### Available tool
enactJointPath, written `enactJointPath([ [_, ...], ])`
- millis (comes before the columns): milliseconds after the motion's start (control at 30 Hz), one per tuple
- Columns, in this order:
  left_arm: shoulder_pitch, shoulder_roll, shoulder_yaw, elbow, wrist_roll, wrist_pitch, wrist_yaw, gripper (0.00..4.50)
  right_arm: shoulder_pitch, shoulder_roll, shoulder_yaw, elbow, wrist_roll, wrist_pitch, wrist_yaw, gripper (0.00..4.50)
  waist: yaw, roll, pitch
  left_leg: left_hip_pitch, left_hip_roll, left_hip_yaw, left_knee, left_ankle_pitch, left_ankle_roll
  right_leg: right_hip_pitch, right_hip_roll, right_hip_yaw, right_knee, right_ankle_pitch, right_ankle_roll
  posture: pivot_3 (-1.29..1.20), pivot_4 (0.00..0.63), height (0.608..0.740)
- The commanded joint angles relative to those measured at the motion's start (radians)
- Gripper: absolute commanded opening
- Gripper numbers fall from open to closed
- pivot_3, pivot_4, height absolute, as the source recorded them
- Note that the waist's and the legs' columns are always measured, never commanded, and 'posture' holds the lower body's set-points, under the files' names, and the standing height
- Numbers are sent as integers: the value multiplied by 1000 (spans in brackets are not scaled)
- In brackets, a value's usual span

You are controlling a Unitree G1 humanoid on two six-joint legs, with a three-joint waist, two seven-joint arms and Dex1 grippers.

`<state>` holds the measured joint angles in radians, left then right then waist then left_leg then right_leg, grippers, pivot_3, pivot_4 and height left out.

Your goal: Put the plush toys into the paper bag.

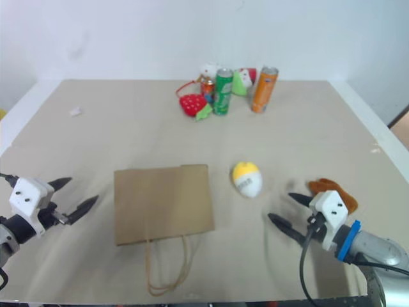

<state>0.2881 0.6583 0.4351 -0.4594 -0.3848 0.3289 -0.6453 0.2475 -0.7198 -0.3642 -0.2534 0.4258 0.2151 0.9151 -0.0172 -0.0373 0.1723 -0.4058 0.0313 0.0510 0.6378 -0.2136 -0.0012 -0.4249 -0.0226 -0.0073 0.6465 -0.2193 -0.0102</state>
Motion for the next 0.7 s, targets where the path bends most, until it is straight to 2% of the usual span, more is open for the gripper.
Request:
enactJointPath([
  [33, -20, -5, 8, -7, -2, -4, 16, 4448, -26, 2, -4, -15, 11, -11, -7, 4500, 0, 0, 0, 0, 0, 0, 0, 0, 0, 0, 0, 0, 0, 0, 0, 0, 150, 740],
  [433, -49, -22, -23, -1, 9, -4, 27, 4448, -78, 32, 22, -30, 34, 38, -55, 4500, 0, 0, 0, 0, 0, 0, 0, 0, 0, 0, 0, 1, 0, 0, 1, 0, 150, 740],
  [533, -59, -16, -27, 0, 17, -9, 22, 4448, -166, 15, 1, -21, 98, 81, -48, 4500, 0, 0, 0, 0, 0, 0, 0, 0, 0, 0, 0, 1, 0, 0, 1, 0, 150, 740],
  [700, -129, 36, -28, 21, 32, -39, -7, 4448, -370, -86, 49, -94, 265, 217, 81, 4500, -4, 1, 2, 1, 0, 1, 2, 1, 0, 0, 1, 2, 1, 1, 1, 0, 150, 740],
])
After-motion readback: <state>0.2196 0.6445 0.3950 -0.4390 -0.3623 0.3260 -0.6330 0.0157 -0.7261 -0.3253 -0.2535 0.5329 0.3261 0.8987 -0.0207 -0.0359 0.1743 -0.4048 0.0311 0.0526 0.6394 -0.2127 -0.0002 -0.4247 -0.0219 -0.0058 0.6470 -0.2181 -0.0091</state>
